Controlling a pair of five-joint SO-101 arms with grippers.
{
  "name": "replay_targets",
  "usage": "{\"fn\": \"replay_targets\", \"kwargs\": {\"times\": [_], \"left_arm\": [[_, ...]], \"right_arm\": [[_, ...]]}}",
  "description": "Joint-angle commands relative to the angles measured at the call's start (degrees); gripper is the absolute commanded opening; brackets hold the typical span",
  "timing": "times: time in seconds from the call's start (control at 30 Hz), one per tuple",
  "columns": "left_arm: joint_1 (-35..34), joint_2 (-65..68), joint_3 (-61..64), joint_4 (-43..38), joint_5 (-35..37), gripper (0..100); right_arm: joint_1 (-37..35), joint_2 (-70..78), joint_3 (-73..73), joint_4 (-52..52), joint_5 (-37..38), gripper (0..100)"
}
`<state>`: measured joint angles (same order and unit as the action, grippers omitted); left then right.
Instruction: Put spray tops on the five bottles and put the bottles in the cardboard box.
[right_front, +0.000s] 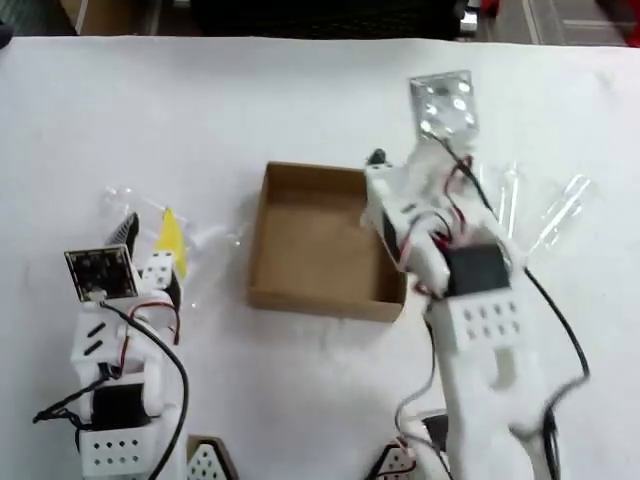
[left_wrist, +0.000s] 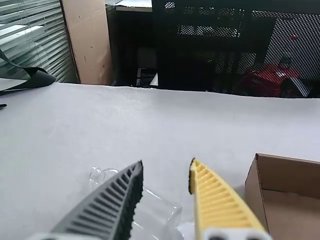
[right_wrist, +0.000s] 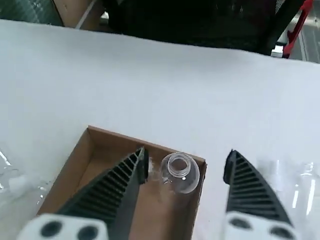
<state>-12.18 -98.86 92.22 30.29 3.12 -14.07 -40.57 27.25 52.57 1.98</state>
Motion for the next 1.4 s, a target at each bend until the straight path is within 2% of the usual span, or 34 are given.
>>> {"fn": "replay_targets", "kwargs": {"times": [0.0,0.13,0.27,0.43,0.47,0.53,0.67,0.83,0.93,1.07,1.23,1.37], "left_arm": [[0.84,-0.84,-0.18,-0.7,-0.7,15],[0.84,-0.84,-0.18,-0.7,-0.44,15],[0.75,-0.57,-0.53,-0.7,-0.7,15],[0.75,-0.48,-0.88,-0.18,-1.58,15],[0.75,-0.48,-1.49,0.26,-2.81,15],[0.84,-0.48,-3.6,2.46,-4.57,15],[0.84,-0.4,-10.11,8.35,-7.38,15],[0.92,1.1,-20.22,17.49,-13.19,15],[1.8,9.19,-26.11,19.25,-16.97,15],[3.12,27.82,-39.12,23.65,-21.98,15],[7.87,54.55,-60.13,38.42,-34.11,15],[10.24,76.44,-73.32,44.31,-35.96,15]], "right_arm": [[1.01,-11.91,-0.18,6.29,0.79,22.1],[1.19,-18.95,6.42,10.68,0.7,21.9],[6.2,-23.25,18.2,7.52,0.7,20.8],[13.32,-26.15,29.98,-2.59,0.62,1.6],[13.85,-26.33,32.26,-5.14,0.62,1.2],[14.11,-26.33,36.48,-9.98,0.62,5.0],[13.85,-26.77,43.6,-17.45,-1.58,3.6],[17.36,-26.77,44.48,-19.74,-4.48,3.8],[18.77,-26.24,44.57,-21.58,-4.57,3.8],[18.42,-26.33,46.95,-24.84,-4.48,3.8],[18.33,-26.33,49.67,-29.85,-4.13,3.9],[18.33,-26.33,50.11,-30.29,-4.04,3.9]]}}
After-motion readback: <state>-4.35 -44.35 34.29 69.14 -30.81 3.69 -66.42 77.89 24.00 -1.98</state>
